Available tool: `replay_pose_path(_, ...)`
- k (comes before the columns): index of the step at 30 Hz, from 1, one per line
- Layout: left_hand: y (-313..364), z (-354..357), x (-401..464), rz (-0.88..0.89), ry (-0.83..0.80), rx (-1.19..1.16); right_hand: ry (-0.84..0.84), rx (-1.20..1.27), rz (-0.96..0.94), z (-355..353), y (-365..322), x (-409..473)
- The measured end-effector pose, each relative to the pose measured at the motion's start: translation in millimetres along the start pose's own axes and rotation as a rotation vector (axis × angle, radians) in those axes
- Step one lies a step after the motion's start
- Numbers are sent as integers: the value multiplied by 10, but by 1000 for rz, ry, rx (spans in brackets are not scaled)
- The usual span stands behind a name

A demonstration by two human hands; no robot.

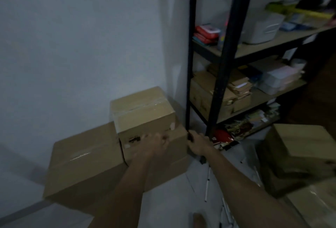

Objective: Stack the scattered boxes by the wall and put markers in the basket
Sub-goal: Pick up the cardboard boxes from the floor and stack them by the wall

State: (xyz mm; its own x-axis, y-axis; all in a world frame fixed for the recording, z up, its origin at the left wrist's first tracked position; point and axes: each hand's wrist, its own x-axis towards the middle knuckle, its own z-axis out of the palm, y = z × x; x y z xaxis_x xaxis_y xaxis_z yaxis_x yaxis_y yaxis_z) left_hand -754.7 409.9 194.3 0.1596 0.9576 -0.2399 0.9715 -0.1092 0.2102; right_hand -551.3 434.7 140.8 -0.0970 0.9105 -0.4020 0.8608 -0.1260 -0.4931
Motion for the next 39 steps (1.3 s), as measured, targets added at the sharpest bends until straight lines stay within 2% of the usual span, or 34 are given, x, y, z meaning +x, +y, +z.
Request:
replay_pose_path(5, 844, -148, -492, 122, -94, -8, -64, 28, 102, -378, 506, -947)
replay_pose_path(12, 2092, 149, -764, 220, -133, -34, -31, 19, 229, -868, 1605, -1762)
replay_pose_path(17, 3272, 648, -948, 238, -228, -30, -33, 21, 281, -1094, 2816, -2408)
replay_pose_path(23, 4605, 1269, -1254, 247, -215, -146, -46, 42, 388, -1197, 4129, -3088)
replay_pose_path(31, 5491, 1989, -1372, 162, -325, -169, -64, 86, 451, -1392, 5206, -3409)
replay_pose_path(39, 5945, 2530, -933, 71, -390, -260, -105, 74, 466, -1633, 5946, -3026)
